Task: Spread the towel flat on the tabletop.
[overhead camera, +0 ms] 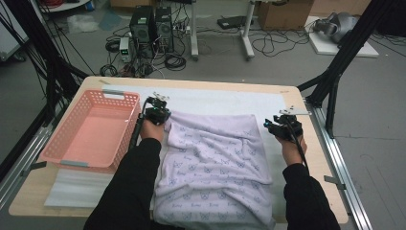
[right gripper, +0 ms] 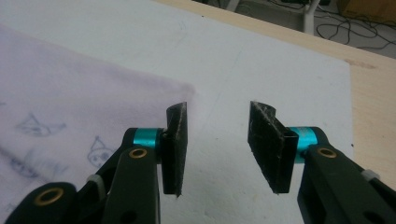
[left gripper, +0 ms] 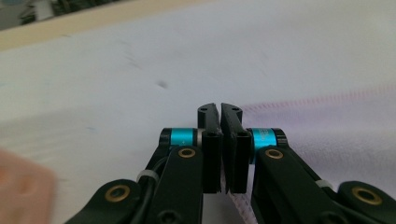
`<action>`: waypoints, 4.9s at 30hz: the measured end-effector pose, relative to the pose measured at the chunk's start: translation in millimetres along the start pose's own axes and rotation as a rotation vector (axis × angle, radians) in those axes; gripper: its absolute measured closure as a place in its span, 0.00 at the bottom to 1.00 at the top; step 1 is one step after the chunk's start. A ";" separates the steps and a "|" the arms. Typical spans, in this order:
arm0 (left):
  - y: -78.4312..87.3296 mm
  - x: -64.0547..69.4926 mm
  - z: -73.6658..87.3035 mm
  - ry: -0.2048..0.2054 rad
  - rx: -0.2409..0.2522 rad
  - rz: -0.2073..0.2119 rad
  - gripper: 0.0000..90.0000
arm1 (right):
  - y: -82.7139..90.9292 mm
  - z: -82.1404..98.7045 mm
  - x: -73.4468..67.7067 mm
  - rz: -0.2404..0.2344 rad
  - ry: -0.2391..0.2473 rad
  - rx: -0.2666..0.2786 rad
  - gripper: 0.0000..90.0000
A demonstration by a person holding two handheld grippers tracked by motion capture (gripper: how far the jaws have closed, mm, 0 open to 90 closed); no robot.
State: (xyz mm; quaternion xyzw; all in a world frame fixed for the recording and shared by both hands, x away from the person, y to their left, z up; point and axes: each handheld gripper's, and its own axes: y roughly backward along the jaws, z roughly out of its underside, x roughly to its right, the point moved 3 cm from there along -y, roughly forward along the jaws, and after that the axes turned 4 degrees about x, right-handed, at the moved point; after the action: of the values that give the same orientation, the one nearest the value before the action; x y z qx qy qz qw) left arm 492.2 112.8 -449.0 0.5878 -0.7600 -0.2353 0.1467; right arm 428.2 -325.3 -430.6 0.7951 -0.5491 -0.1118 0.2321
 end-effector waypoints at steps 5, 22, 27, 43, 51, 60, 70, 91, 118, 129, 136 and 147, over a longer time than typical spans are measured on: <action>0.2 -10.0 0.1 0.076 0.013 0.020 0.75 | -4.8 1.0 -1.0 -0.015 -0.003 -0.003 0.63; 10.6 8.5 1.6 0.076 -0.039 0.158 0.57 | -82.3 -9.4 -23.1 -0.110 -0.150 -0.111 0.78; 13.5 8.0 3.3 0.085 -0.041 0.162 0.57 | -83.1 -17.5 -25.0 -0.017 0.006 -0.083 0.98; 15.2 30.0 17.5 0.093 -0.121 0.346 0.53 | -43.1 -4.6 4.2 0.048 -0.125 -0.026 0.65; 14.8 34.5 18.4 -0.063 -0.127 0.229 0.94 | -19.7 6.3 -4.1 -0.025 -0.123 -0.023 0.64; 12.5 10.7 13.7 0.028 -0.035 0.131 0.70 | -2.2 19.8 -37.9 -0.175 -0.065 -0.080 0.61; 41.2 14.6 17.7 0.088 -0.001 0.308 0.52 | 10.8 36.6 -47.8 -0.181 -0.059 -0.099 0.58; 101.4 46.2 60.4 -0.025 0.042 0.445 0.38 | 52.9 49.6 -70.8 -0.193 -0.032 -0.081 0.33; 108.7 45.8 89.1 -0.105 -0.026 0.381 0.91 | 48.7 63.8 -79.7 -0.177 -0.011 -0.145 0.67; 103.0 37.6 85.4 -0.028 -0.022 0.348 0.94 | 40.5 59.4 -83.2 -0.181 0.035 -0.114 0.94; 90.4 21.6 79.5 0.063 -0.021 0.329 0.94 | 30.5 55.7 -70.5 -0.138 -0.019 -0.097 0.94; 70.5 19.5 51.6 0.031 0.008 0.247 0.95 | 1.0 38.1 -56.8 -0.039 0.021 -0.108 0.95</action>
State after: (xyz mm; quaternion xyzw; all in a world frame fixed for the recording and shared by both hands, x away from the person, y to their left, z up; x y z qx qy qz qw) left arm 403.2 117.6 -456.3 0.4940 -0.8250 -0.2035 0.1839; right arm 389.8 -282.4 -467.5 0.7930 -0.5244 -0.1371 0.2782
